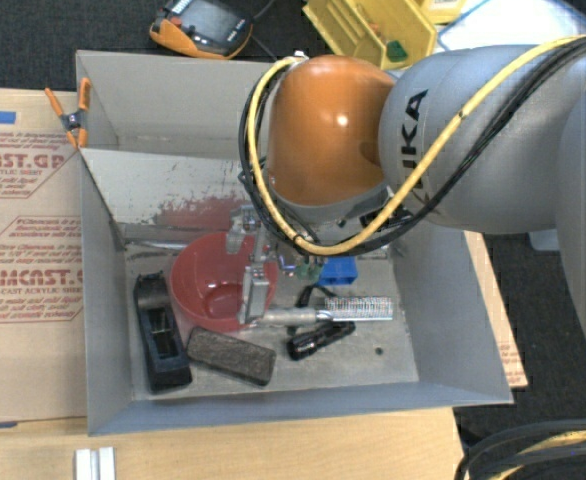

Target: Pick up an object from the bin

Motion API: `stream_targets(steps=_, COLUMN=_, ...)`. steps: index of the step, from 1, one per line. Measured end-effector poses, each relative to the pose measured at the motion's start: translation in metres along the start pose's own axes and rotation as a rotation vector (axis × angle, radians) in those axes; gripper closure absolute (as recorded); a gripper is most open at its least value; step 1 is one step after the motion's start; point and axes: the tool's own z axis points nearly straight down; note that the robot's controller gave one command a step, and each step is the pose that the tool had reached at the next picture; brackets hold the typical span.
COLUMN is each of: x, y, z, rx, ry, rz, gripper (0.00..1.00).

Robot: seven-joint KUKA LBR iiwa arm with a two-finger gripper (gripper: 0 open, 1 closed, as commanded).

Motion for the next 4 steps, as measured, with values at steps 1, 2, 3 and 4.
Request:
stream_targets(steps=1, x=-0.002, y=-0.001, z=-0.004, rx=-0.002, ry=-0.009, rz=0.001, gripper=0.0)
stream_targets(steps=2, x=0.017, y=-0.023, z=0.136, rx=0.0, ry=-0.01, rz=-0.155, gripper=0.0)
stream_targets(steps=3, x=0.032, y=-0.023, z=0.067, rx=-0.002, ry=-0.025, rz=-0.166, gripper=0.0)
stream_targets(steps=4, x=-0.004, y=0.012, z=0.131, rx=-0.003, ry=-0.006, rz=-0.026, gripper=0.0)
